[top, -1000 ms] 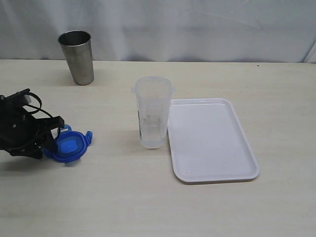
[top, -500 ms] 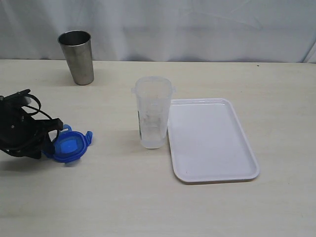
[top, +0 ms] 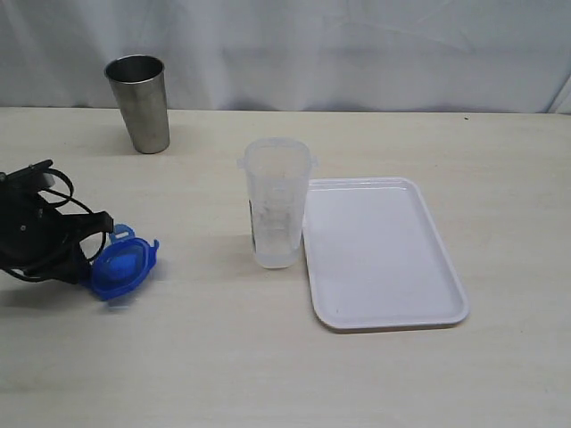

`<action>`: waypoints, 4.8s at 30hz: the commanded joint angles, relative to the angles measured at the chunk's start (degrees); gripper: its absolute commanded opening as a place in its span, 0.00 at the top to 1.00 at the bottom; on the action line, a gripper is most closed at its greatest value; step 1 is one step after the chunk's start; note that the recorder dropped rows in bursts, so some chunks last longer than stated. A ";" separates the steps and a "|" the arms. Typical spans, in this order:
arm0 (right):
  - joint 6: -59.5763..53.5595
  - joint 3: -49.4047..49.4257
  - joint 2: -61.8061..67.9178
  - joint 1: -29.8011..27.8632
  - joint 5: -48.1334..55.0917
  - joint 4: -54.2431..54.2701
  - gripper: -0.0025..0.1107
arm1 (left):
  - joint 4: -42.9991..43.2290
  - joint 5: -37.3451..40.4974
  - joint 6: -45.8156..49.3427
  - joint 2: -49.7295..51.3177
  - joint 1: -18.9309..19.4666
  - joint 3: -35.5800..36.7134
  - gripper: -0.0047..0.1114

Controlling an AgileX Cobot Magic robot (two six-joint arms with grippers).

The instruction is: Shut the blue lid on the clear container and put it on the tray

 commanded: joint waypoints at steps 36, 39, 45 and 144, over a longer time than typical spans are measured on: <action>0.11 0.15 -0.28 0.00 -0.19 0.37 0.94 | 4.03 -10.75 33.43 -24.14 -9.19 0.04 0.96; 0.11 0.15 -0.28 0.00 -0.19 0.37 0.94 | 5.96 -16.82 34.16 -25.56 -12.26 0.04 0.96; 0.11 0.15 -0.28 0.00 -0.19 0.37 0.94 | 6.42 -32.41 34.57 -25.95 -16.99 0.04 0.96; 0.11 0.15 -0.28 0.00 -0.19 0.37 0.94 | -35.41 -76.63 110.66 -7.89 -50.03 -9.54 0.96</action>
